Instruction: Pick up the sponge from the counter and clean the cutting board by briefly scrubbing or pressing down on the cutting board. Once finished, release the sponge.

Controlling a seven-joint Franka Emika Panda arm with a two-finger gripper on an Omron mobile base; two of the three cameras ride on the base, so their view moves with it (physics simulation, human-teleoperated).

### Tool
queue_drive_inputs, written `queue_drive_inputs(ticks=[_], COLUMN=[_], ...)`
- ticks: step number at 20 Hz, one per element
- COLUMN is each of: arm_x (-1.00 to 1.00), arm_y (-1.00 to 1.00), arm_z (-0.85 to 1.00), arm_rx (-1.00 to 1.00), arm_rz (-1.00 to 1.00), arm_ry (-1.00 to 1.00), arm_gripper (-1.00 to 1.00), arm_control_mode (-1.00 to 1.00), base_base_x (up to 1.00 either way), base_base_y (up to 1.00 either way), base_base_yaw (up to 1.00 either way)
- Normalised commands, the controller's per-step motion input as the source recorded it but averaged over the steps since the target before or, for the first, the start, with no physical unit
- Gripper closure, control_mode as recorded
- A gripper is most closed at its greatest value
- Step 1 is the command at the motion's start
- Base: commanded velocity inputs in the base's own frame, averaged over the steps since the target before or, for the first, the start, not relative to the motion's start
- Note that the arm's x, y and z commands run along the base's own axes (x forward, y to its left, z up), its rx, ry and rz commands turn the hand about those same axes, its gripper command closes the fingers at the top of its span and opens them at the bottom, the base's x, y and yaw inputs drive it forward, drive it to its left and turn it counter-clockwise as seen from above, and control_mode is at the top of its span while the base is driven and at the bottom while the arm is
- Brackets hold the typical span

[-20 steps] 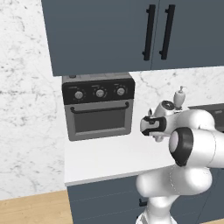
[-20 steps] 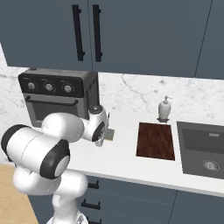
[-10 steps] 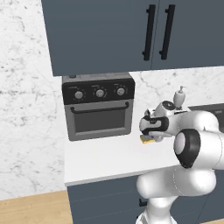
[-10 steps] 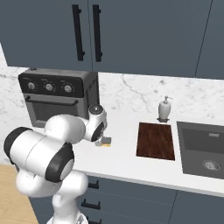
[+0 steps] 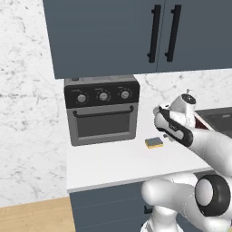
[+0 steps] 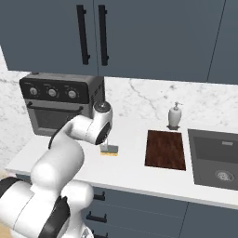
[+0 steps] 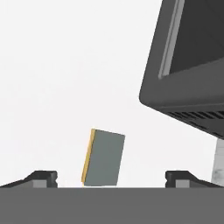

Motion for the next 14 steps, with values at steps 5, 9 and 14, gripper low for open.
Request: queue_drive_inputs(ticks=[5, 9, 14], arm_x=[-0.98, -1.0, -1.0], arm_y=[0.14, 0.22, 0.02], arm_z=[0.98, 1.0, 0.9], arm_rx=[0.0, -0.01, -0.18], arm_rz=[0.17, 0.37, 0.36], arm_ry=[0.1, 0.11, -0.07], arm_gripper=[-1.0, -1.0, -1.0], arm_control_mode=[-1.0, -1.0, -1.0], base_base_x=[0.0, 0.0, 0.0], base_base_y=[0.0, 0.0, 0.0], base_base_yaw=[0.0, 0.0, 0.0])
